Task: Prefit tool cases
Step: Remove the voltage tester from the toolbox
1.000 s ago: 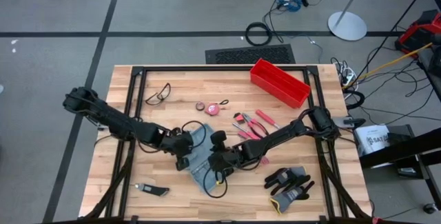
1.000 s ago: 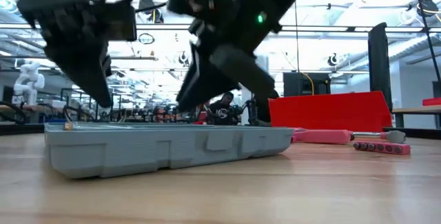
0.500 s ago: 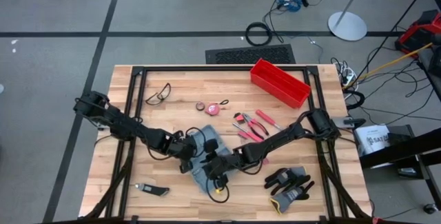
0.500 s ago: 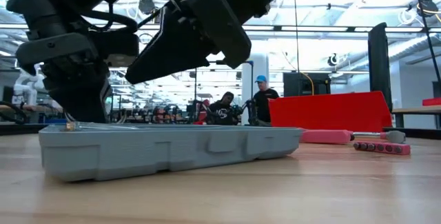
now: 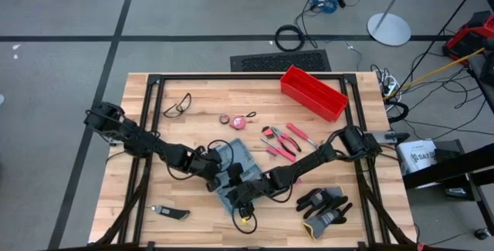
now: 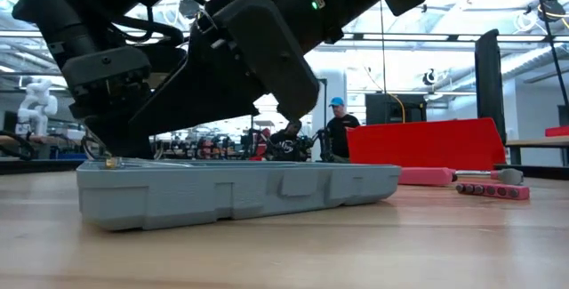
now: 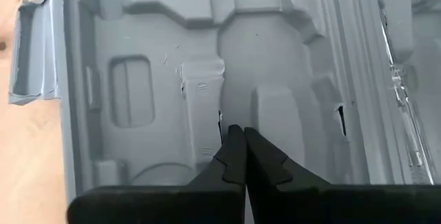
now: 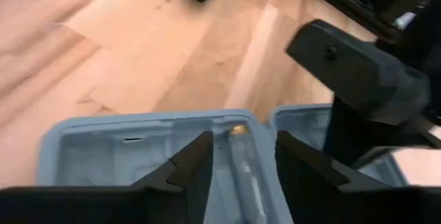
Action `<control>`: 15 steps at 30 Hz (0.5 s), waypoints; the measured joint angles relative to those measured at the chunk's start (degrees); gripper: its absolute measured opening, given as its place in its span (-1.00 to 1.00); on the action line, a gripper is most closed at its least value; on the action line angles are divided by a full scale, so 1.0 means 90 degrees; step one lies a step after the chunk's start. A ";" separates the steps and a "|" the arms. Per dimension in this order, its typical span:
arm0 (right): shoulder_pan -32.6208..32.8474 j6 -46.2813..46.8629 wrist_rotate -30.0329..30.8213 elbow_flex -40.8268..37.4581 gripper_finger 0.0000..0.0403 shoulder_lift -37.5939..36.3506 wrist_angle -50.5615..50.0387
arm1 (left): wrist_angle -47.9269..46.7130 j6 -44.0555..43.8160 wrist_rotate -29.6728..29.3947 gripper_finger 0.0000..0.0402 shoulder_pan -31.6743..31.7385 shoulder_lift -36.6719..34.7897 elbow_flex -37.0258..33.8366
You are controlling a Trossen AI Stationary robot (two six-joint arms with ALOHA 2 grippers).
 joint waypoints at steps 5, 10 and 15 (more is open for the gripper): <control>-0.0010 0.0029 0.0030 0.0015 -0.14 0.0087 0.0086 | 0.0014 -0.0166 -0.0013 -0.99 -0.0005 0.0002 -0.0002; -0.0034 0.0054 0.0037 0.0010 -0.12 0.0291 0.0178 | 0.0111 -0.0165 -0.0063 -0.99 -0.0005 0.0024 -0.0005; -0.0127 0.0235 0.0057 0.0013 -0.11 0.0483 0.0417 | 0.0277 -0.0167 -0.0093 -0.99 -0.0005 0.0090 -0.0007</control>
